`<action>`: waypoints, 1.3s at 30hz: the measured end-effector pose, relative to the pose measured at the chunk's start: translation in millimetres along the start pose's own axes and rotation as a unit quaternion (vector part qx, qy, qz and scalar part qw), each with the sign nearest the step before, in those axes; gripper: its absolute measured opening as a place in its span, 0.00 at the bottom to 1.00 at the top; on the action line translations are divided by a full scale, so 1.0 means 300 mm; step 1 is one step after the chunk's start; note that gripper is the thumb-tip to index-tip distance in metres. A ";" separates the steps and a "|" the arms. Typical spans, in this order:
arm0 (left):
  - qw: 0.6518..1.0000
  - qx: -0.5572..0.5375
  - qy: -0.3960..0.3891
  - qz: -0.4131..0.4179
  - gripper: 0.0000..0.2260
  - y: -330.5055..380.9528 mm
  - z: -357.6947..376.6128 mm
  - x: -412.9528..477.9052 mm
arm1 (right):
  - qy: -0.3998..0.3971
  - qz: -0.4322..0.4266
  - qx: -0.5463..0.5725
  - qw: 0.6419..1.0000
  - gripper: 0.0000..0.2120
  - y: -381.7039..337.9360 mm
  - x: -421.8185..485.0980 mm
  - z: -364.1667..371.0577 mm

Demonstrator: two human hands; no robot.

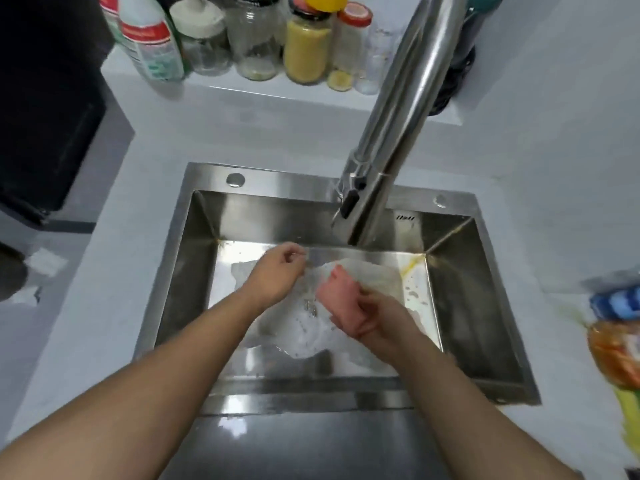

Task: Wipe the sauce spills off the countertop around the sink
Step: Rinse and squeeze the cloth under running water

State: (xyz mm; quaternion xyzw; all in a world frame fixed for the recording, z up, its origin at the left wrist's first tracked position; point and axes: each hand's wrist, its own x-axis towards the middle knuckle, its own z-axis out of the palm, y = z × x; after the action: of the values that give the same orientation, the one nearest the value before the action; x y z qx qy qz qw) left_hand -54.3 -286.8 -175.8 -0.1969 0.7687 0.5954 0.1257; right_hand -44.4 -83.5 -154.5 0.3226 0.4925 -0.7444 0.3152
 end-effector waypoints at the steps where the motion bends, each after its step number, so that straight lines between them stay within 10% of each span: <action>1: 1.000 -0.018 -0.013 0.010 0.06 0.028 -0.025 0.044 | 0.019 0.001 0.018 1.000 0.18 0.018 0.009 0.024; 15: 0.959 -0.167 -0.195 0.123 0.07 0.362 0.022 0.265 | 0.047 -0.018 0.129 0.990 0.11 0.057 0.016 0.142; 28: 0.976 -0.092 -0.106 0.164 0.13 0.247 0.062 0.225 | 0.048 -0.006 0.117 0.992 0.11 0.043 0.012 0.165; 31: 0.997 -0.014 -0.030 0.074 0.09 0.133 0.046 0.200 | 0.048 -0.009 0.096 0.994 0.12 0.050 0.024 0.156; 35: 0.967 -0.047 -0.199 -0.150 0.14 -0.045 0.044 0.120 | 0.060 -0.008 0.024 0.998 0.15 0.074 0.037 0.149; 39: 0.970 -0.104 -0.196 -0.102 0.12 -0.111 0.059 0.050 | 0.094 -0.052 -0.108 0.988 0.12 0.084 0.037 0.142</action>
State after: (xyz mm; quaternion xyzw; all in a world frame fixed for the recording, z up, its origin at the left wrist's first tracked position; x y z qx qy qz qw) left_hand -53.2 -279.2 -215.7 -0.1654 0.6388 0.6832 0.3127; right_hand -38.4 -132.9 -163.7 0.3290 0.6133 -0.6689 0.2612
